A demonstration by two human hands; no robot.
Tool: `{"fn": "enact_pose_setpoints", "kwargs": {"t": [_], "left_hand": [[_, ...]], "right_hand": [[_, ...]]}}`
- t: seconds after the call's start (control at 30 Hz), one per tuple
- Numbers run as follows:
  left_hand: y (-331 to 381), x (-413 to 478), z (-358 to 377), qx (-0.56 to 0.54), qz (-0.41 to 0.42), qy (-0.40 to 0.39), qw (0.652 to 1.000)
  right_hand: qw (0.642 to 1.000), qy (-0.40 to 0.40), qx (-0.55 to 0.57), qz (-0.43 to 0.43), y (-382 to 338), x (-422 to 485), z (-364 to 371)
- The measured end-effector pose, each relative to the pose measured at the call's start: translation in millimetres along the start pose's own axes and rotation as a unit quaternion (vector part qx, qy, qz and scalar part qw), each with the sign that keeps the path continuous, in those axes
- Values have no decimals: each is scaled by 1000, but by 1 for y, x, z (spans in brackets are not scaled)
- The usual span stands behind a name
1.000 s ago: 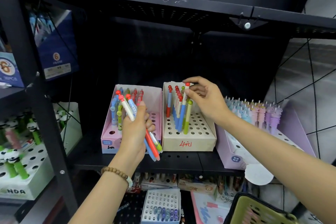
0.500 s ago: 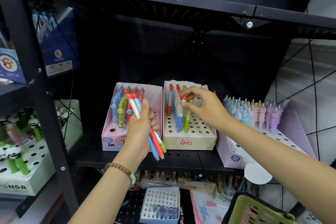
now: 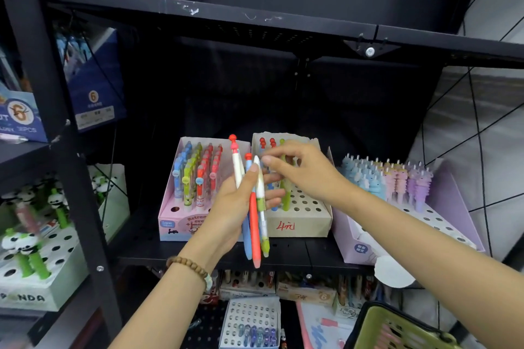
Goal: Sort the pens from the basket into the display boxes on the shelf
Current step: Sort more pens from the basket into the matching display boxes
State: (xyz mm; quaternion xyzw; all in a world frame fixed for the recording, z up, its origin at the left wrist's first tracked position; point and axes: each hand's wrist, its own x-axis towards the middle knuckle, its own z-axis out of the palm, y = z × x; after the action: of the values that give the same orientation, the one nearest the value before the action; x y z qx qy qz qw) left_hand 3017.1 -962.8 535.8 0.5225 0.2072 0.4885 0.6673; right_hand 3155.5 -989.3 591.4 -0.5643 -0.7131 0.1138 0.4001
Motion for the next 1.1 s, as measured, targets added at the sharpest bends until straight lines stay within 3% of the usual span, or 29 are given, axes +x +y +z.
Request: {"fn": "enact_pose_setpoints", "kwargs": {"t": [0.17,0.3,0.43,0.5,0.57,0.73,0.77,0.83,0.93,1.1], "left_hand": [[6,-2,8,15,-4,-37,999],[6,-7,5,21,-30,-47,998],[7,-13,-15,45,-22,38,998],[11,-16,-27,-2,-16,77,997],[17,-18,-34,-58,8,88,994],[29,-22,-52,23,100,151,983],[32,-23,-57,19,111,162,980],[41,-24,-70,3,124,176,977],[51,-28,-85,39,133,160,977],[51,-32,-97,157,68,197,965]], "right_hand": [[980,-53,162,98,-3,-7,-11],[969,7,215,118,-2,-7,-17],[910,110,379,127,-6,-2,-23],[874,126,450,135,-8,-1,-17],[846,128,494,154,-9,-1,-5],[826,80,529,177,-15,-3,30],[832,51,523,176,-16,-3,34],[882,-14,439,169,-19,-2,41],[947,-34,292,128,-27,5,47],[968,-103,226,17,-54,26,64]]}}
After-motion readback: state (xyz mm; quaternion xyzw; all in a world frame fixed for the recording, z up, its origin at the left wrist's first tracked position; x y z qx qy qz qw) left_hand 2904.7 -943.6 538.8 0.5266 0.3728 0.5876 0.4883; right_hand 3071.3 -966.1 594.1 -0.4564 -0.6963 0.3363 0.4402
